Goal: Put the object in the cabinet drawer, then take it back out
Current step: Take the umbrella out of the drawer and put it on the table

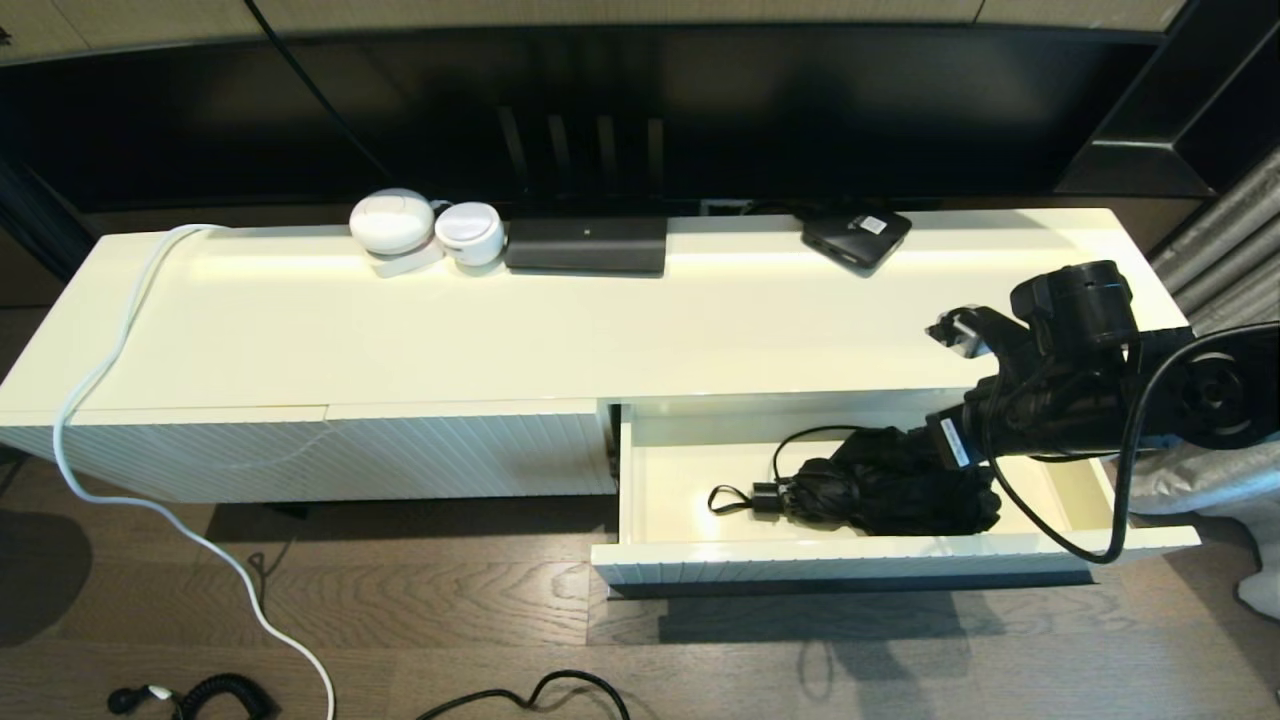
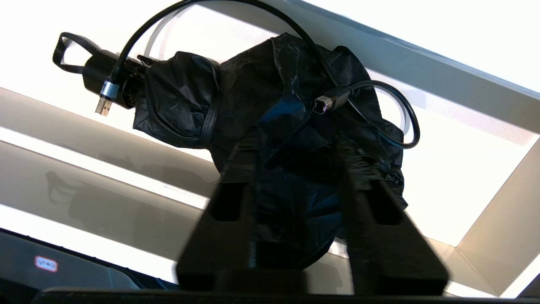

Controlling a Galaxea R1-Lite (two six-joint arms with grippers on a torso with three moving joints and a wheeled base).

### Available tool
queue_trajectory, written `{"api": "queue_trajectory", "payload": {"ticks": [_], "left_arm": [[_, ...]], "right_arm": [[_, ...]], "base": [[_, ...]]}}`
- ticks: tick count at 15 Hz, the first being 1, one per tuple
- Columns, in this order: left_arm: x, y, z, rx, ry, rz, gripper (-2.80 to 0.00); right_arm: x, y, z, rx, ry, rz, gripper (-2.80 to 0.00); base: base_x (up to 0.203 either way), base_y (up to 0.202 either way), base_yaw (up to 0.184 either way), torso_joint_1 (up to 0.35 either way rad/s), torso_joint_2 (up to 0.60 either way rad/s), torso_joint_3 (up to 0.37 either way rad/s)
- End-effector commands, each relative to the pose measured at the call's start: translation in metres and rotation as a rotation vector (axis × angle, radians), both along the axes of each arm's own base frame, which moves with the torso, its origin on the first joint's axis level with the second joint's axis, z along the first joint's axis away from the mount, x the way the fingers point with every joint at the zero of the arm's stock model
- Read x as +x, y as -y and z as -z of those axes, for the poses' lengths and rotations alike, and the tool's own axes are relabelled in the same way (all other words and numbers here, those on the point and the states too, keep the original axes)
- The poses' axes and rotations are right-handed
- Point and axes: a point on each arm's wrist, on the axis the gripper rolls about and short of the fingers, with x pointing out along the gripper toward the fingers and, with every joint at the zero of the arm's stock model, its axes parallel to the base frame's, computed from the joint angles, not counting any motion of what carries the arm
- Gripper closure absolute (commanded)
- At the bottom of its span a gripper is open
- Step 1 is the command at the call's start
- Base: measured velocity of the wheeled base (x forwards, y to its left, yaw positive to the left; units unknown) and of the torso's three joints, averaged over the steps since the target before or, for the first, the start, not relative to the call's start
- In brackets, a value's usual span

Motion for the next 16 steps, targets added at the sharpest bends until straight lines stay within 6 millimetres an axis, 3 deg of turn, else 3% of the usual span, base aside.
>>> {"api": "queue_trajectory", "payload": {"ticks": [1, 8, 16], "left_arm": [[0.0, 0.0, 0.0, 0.0, 0.0, -0.001, -2.8], [0.0, 0.0, 0.0, 0.0, 0.0, 0.0, -2.8], [0.0, 0.0, 0.0, 0.0, 0.0, 0.0, -2.8]], "right_arm": [[-0.003, 0.002, -0.001, 0.001, -0.001, 0.006, -2.8], [0.005, 0.01, 0.008, -0.044, -0.019, 0.047, -2.8], [0.006, 0.019, 0.003, -0.324, 0.012, -0.245, -2.8]], "base": [[0.0, 0.0, 0.0, 0.0, 0.0, 0.0], [0.0, 0.0, 0.0, 0.0, 0.0, 0.0], [0.0, 0.0, 0.0, 0.0, 0.0, 0.0]]}}
